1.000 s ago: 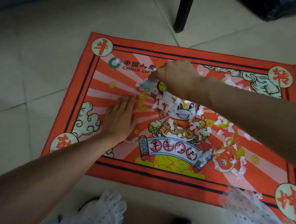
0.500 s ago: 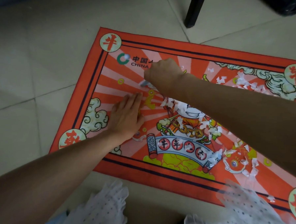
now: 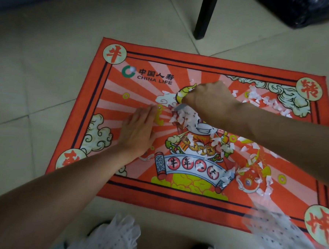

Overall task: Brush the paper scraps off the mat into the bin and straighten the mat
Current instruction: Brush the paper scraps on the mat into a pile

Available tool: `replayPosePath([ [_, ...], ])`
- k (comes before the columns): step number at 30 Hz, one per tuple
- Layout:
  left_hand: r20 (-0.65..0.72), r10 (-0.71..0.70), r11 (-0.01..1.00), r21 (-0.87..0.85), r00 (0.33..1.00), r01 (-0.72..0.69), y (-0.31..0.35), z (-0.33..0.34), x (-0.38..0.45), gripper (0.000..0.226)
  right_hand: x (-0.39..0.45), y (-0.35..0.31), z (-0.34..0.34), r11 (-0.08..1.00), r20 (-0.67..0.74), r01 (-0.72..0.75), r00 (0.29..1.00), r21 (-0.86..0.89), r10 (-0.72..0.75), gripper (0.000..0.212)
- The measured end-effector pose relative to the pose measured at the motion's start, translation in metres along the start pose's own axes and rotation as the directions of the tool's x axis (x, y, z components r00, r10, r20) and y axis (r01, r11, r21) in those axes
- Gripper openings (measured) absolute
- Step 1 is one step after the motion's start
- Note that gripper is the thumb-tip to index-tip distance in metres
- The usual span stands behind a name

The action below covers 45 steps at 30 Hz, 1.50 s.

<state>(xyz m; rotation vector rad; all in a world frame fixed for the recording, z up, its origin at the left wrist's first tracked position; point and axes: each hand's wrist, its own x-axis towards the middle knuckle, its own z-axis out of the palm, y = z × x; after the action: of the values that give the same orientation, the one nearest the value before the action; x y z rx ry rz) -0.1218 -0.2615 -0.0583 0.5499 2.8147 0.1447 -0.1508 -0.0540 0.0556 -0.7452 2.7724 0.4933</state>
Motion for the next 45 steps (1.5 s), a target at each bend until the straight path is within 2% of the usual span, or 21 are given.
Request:
replayPosePath([
  [3,0.009,0.005,1.0,0.008,1.0,-0.005,-0.001,-0.001,0.005,0.076,0.003,0.011,0.001,0.998,-0.06,-0.044,0.997,0.045,0.047,0.056],
  [11,0.011,-0.001,1.0,-0.002,1.0,0.001,0.002,-0.001,0.014,0.074,0.038,0.016,0.006,0.988,-0.133,-0.1,0.984,0.119,0.116,0.054],
  [19,-0.027,0.001,0.999,0.045,1.0,0.001,0.004,0.002,0.014,0.068,0.07,0.002,0.01,0.997,-0.084,-0.055,0.995,0.048,0.058,0.05],
  [30,-0.029,-0.012,1.0,0.021,1.0,0.013,0.005,0.001,0.019,0.062,0.052,0.019,-0.007,0.991,0.051,0.087,0.995,-0.105,-0.082,0.041],
  [34,-0.034,-0.022,1.0,0.012,0.999,0.022,0.006,0.001,0.021,0.063,0.038,0.027,-0.004,0.992,0.095,0.094,0.992,-0.082,-0.086,0.038],
  [40,-0.045,-0.026,1.0,-0.013,0.999,0.026,0.009,-0.001,0.02,0.071,0.02,0.033,0.001,0.99,0.065,0.107,0.993,-0.088,-0.101,0.044],
  [45,-0.048,-0.036,0.999,-0.03,0.998,0.034,0.01,-0.003,0.025,0.065,0.015,0.033,-0.001,0.999,0.012,0.025,1.0,0.022,-0.025,0.054],
])
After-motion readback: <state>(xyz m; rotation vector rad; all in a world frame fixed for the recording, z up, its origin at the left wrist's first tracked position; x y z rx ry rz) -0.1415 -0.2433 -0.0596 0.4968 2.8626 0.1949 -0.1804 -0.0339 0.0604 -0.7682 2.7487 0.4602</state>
